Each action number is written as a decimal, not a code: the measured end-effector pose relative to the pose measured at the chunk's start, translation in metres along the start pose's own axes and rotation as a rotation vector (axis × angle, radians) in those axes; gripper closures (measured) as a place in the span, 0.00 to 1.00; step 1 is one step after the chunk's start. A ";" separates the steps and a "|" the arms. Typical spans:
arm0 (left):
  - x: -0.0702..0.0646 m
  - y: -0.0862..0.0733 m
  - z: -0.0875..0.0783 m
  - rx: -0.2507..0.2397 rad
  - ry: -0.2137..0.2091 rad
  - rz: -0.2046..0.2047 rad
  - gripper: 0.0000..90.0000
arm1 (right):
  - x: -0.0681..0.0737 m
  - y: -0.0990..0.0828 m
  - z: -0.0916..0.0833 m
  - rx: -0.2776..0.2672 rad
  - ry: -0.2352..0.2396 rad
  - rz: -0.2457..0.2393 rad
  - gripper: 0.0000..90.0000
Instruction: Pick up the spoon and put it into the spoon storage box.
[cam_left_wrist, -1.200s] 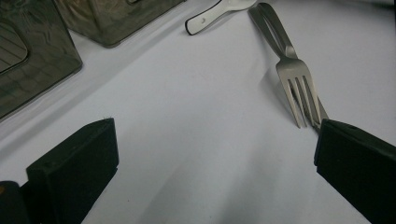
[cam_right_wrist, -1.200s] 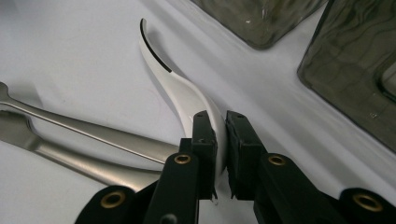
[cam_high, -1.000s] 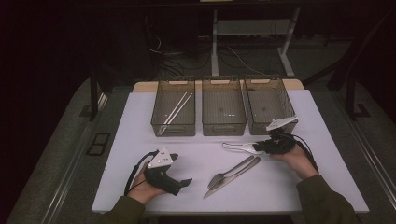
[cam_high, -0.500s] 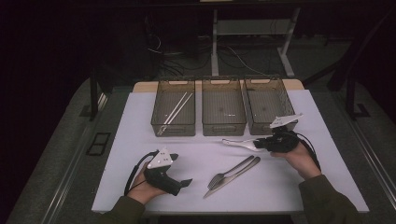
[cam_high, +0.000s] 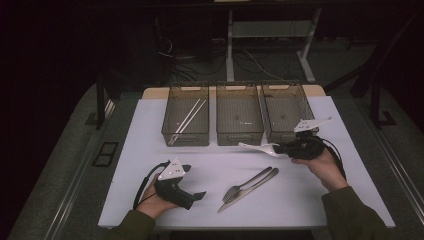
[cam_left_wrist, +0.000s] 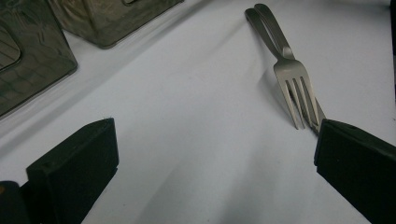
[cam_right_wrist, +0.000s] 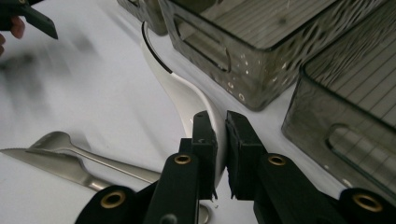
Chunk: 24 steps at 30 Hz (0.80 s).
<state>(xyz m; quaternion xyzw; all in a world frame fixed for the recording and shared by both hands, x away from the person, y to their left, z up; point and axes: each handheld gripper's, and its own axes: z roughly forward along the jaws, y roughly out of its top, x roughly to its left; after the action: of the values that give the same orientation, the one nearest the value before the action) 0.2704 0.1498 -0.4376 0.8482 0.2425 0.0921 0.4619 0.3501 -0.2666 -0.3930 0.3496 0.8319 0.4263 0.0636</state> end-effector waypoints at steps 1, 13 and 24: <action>0.000 0.000 0.000 0.002 0.000 0.001 0.00 | 0.000 0.001 -0.001 -0.004 -0.002 0.001 0.92; 0.001 0.000 0.000 0.001 0.000 -0.009 0.00 | 0.001 0.024 -0.008 -0.042 -0.026 -0.034 0.92; 0.001 0.000 0.000 -0.001 -0.002 -0.009 0.00 | -0.007 0.058 0.003 -0.033 -0.075 -0.061 0.92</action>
<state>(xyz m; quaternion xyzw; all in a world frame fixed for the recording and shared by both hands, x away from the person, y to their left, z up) 0.2712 0.1504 -0.4380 0.8470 0.2456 0.0893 0.4629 0.3870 -0.2458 -0.3528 0.3388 0.8319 0.4245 0.1134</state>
